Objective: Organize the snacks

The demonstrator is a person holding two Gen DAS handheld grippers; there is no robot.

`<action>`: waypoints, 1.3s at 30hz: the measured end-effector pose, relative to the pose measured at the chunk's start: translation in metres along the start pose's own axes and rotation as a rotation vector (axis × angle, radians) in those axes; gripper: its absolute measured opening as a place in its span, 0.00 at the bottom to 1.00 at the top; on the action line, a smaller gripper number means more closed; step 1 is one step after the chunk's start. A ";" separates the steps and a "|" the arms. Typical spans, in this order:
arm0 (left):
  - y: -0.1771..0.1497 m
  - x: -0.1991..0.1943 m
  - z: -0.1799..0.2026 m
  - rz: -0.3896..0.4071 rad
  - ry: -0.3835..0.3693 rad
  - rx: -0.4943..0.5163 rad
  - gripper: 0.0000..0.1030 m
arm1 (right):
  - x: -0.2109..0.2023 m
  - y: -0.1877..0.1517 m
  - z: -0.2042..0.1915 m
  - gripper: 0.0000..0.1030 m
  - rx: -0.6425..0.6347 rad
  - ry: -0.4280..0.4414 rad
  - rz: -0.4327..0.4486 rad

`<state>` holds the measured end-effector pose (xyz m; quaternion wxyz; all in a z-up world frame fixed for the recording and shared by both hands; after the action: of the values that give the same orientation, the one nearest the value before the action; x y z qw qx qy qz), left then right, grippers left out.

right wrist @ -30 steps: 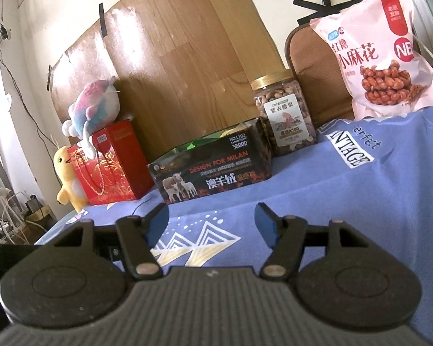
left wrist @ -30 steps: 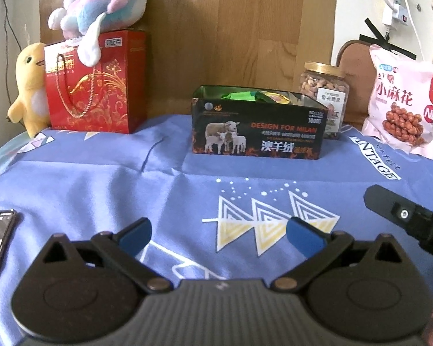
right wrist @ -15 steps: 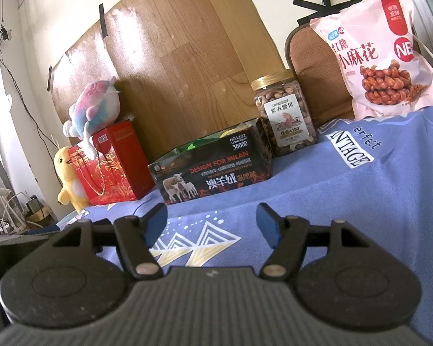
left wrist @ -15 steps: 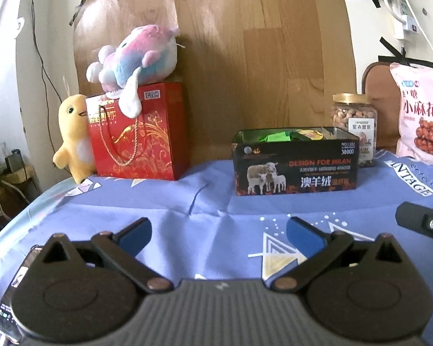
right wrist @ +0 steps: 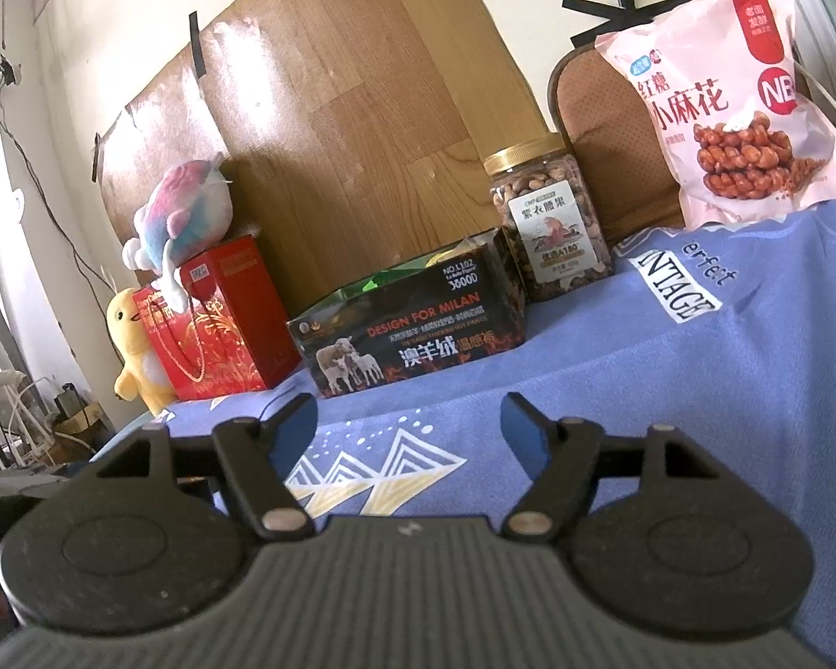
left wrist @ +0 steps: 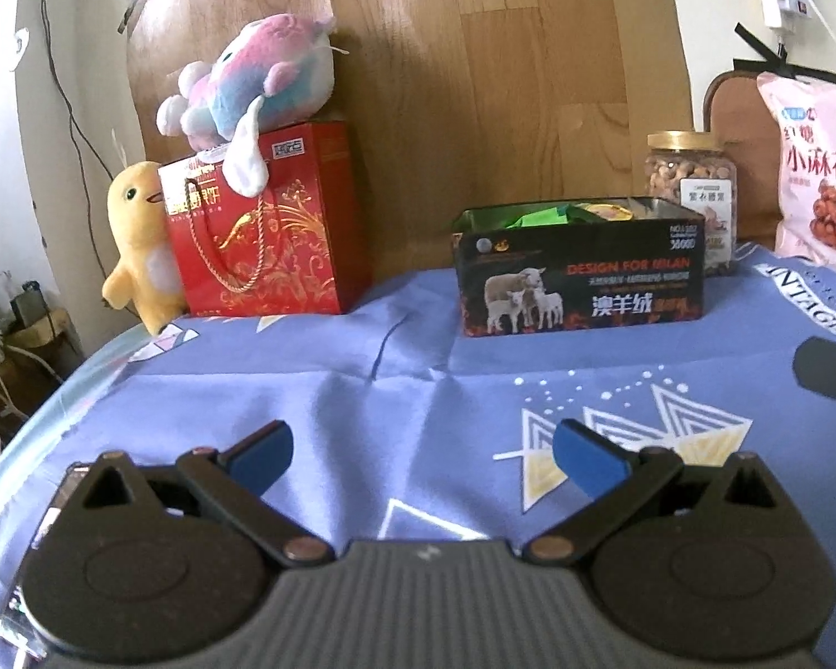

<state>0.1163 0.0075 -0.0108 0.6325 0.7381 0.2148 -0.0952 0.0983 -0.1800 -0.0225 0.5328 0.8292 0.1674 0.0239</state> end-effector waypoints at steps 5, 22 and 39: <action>0.003 -0.001 -0.004 0.017 0.021 0.019 1.00 | 0.000 0.000 0.000 0.73 0.001 -0.001 0.001; 0.010 -0.012 -0.010 0.045 0.023 0.009 1.00 | 0.000 0.000 0.000 0.74 0.000 -0.002 0.000; 0.002 -0.004 -0.017 -0.005 0.084 0.038 1.00 | 0.000 0.000 0.000 0.78 0.002 -0.002 0.002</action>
<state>0.1119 0.0231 -0.0040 0.6086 0.7528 0.2410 -0.0696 0.0979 -0.1800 -0.0226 0.5321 0.8299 0.1661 0.0236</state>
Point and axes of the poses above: each gripper's, at about its wrist camera, not at the fingertips, and x roughly the way its jaws point, z to its right, y to its top, the point moved 10 cm from there along x, roughly the way its jaws point, and after that the axes turned 4 degrees about z, right-handed, at the moved point
